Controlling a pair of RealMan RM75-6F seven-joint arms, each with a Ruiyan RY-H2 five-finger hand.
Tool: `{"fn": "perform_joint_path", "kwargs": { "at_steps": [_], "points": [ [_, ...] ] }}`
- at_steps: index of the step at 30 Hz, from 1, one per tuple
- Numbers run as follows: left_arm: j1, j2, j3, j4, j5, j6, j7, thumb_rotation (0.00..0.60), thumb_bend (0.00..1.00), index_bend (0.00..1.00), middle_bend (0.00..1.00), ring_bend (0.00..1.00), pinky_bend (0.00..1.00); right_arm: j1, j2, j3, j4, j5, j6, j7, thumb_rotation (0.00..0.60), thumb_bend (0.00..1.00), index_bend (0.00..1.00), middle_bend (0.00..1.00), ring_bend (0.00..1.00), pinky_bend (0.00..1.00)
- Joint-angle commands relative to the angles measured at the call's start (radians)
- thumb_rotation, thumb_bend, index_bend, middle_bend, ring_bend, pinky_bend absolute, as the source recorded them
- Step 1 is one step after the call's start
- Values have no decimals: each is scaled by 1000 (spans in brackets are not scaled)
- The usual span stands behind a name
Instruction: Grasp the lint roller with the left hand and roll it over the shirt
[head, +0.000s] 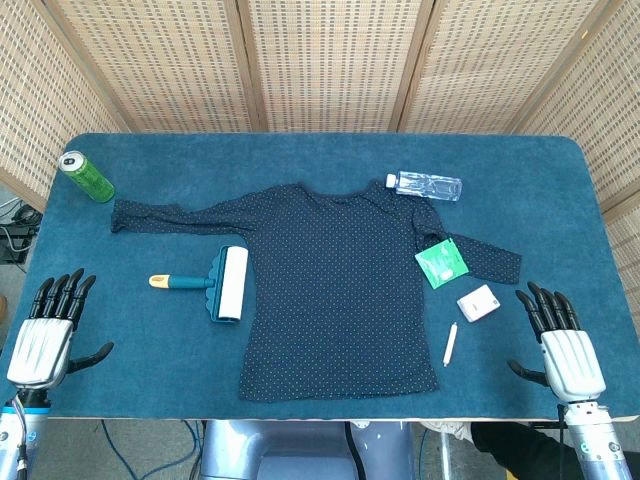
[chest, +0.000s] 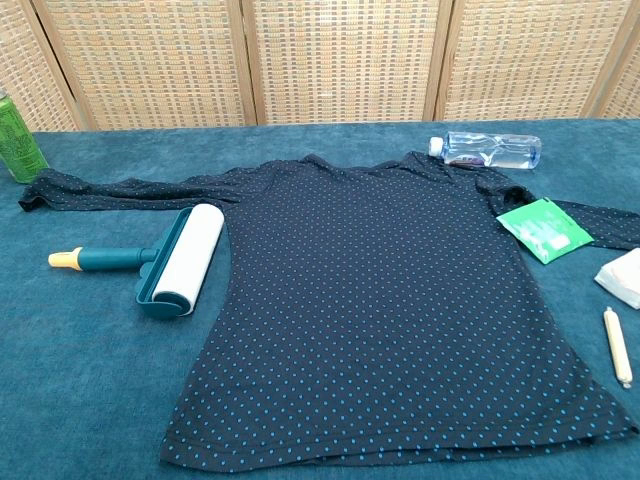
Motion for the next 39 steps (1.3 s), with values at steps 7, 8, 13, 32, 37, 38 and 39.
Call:
{"fn": "perform_joint_path", "kwargs": {
  "at_steps": [7, 8, 13, 32, 37, 38, 39],
  "points": [
    [2, 0, -1, -2, -1, 3, 4, 600, 188, 0, 0, 0, 0, -3, 1, 0, -5, 3, 1, -6, 600, 55, 0, 0, 0, 0],
    [2, 0, 0, -3, -2, 3, 5, 600, 187, 0, 0, 0, 0, -3, 1, -1, -6, 3, 1, -5, 600, 55, 0, 0, 0, 0],
    [1, 0, 1, -5, -1, -1, 8, 600, 188, 0, 0, 0, 0, -3, 2, -3, -11, -3, 2, -2, 600, 55, 0, 0, 0, 0],
    [-90, 18, -66, 2, -115, -156, 26, 600, 194, 0, 0, 65, 266, -2, 0, 4, -1, 12, -6, 4, 600, 55, 0, 0, 0, 0],
    [-184, 8, -118, 38, -209, -305, 14, 600, 216, 4, 320, 394, 558, 0, -2, 8, 2, 21, -13, 6, 600, 55, 0, 0, 0, 0],
    [-200, 4, -127, 46, -223, -327, 18, 600, 217, 20, 377, 432, 582, 1, -2, 8, 3, 23, -15, 6, 600, 55, 0, 0, 0, 0],
    [-217, -2, -134, 55, -241, -352, 23, 600, 220, 63, 450, 479, 611, 2, -2, 10, 4, 25, -16, 7, 600, 55, 0, 0, 0, 0]
  ]
}}
